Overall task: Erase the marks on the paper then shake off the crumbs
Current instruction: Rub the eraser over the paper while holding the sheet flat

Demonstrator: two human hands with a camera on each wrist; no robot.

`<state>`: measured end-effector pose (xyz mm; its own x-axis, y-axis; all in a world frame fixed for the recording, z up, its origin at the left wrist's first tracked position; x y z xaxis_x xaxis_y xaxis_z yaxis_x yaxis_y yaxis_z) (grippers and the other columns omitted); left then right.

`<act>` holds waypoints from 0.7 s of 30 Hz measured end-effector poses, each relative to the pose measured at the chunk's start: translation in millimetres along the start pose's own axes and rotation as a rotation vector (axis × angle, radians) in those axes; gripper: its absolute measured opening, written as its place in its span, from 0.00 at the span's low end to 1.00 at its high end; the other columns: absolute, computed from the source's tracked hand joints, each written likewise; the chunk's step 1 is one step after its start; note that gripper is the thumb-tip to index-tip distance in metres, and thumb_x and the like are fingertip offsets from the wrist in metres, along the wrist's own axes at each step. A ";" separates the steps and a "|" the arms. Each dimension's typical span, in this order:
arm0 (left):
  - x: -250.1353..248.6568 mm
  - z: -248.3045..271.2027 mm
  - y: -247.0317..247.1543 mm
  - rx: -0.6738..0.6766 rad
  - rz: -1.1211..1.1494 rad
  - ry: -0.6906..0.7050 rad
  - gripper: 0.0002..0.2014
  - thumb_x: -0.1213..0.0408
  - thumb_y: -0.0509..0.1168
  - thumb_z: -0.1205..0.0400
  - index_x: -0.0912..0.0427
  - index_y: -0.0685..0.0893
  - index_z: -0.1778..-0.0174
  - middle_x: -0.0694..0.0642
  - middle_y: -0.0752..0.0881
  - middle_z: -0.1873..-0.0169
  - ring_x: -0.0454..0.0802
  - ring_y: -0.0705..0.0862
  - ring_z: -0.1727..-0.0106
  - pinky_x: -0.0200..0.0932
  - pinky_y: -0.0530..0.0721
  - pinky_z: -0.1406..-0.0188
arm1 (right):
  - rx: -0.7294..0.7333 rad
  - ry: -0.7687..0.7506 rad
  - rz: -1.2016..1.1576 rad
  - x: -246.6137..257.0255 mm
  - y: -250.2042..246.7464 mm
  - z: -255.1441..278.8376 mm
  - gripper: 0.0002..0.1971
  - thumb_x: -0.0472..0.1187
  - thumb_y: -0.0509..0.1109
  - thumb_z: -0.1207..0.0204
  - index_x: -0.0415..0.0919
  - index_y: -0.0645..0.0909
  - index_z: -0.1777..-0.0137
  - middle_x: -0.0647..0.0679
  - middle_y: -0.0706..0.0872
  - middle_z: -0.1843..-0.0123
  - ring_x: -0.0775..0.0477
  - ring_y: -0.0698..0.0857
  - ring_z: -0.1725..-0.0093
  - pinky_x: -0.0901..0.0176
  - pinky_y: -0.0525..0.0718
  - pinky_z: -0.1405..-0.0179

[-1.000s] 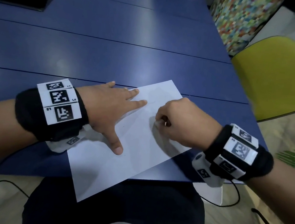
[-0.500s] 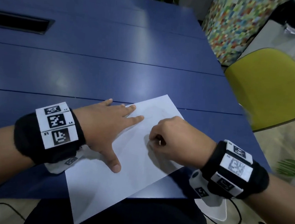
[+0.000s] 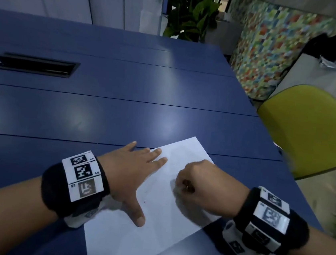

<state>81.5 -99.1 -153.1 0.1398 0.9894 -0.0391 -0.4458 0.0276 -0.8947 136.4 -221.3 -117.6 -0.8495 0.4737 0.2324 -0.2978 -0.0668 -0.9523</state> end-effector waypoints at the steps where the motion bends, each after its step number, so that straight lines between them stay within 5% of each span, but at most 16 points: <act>1: 0.9 -0.6 0.5 0.005 0.000 -0.002 0.78 0.18 0.74 0.42 0.49 0.34 0.08 0.49 0.36 0.07 0.47 0.40 0.07 0.62 0.32 0.10 | 0.031 -0.035 -0.006 9.7 4.4 2.2 0.08 0.45 0.67 0.22 0.47 0.80 0.63 0.51 0.85 0.62 0.49 0.81 0.62 0.53 0.83 0.60; 7: 10.2 -4.9 -4.9 0.018 0.014 -0.046 0.78 0.18 0.74 0.40 0.50 0.35 0.07 0.48 0.37 0.07 0.46 0.41 0.07 0.61 0.34 0.09 | -0.077 0.103 -0.063 -31.0 -13.1 -12.0 0.07 0.43 0.68 0.24 0.49 0.88 0.57 0.56 0.88 0.61 0.55 0.84 0.61 0.51 0.89 0.56; 11: 11.7 -7.6 -6.7 0.036 0.008 -0.056 0.78 0.19 0.76 0.41 0.49 0.34 0.07 0.48 0.38 0.07 0.47 0.42 0.07 0.61 0.35 0.09 | -0.005 0.002 -0.057 -9.5 -1.8 -8.8 0.07 0.43 0.68 0.23 0.49 0.88 0.57 0.56 0.89 0.60 0.55 0.83 0.61 0.58 0.85 0.58; 15: 12.7 -8.6 -6.7 0.034 0.007 -0.061 0.78 0.19 0.75 0.40 0.50 0.34 0.07 0.48 0.38 0.07 0.47 0.41 0.07 0.61 0.36 0.09 | -0.060 0.114 -0.078 -31.6 -14.5 -15.8 0.08 0.41 0.67 0.25 0.47 0.89 0.56 0.54 0.90 0.60 0.54 0.84 0.60 0.53 0.88 0.58; 21: 14.1 -10.3 -6.2 0.034 0.004 -0.064 0.78 0.18 0.75 0.41 0.49 0.34 0.08 0.47 0.38 0.07 0.47 0.41 0.07 0.62 0.37 0.09 | 0.012 0.002 -0.026 -6.4 -3.1 -12.1 0.06 0.42 0.67 0.25 0.48 0.86 0.60 0.53 0.87 0.63 0.53 0.81 0.63 0.57 0.84 0.61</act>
<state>95.3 -86.8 -152.7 0.0820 0.9965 -0.0132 -0.4758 0.0275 -0.8791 148.1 -213.5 -118.5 -0.8407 0.4769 0.2565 -0.3248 -0.0651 -0.9435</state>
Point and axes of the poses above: each hand's wrist, its own z-axis away from the middle knuckle, its own y-axis out of the palm, x = y × z, the point moved 9 cm from there along -z, towards the middle knuckle
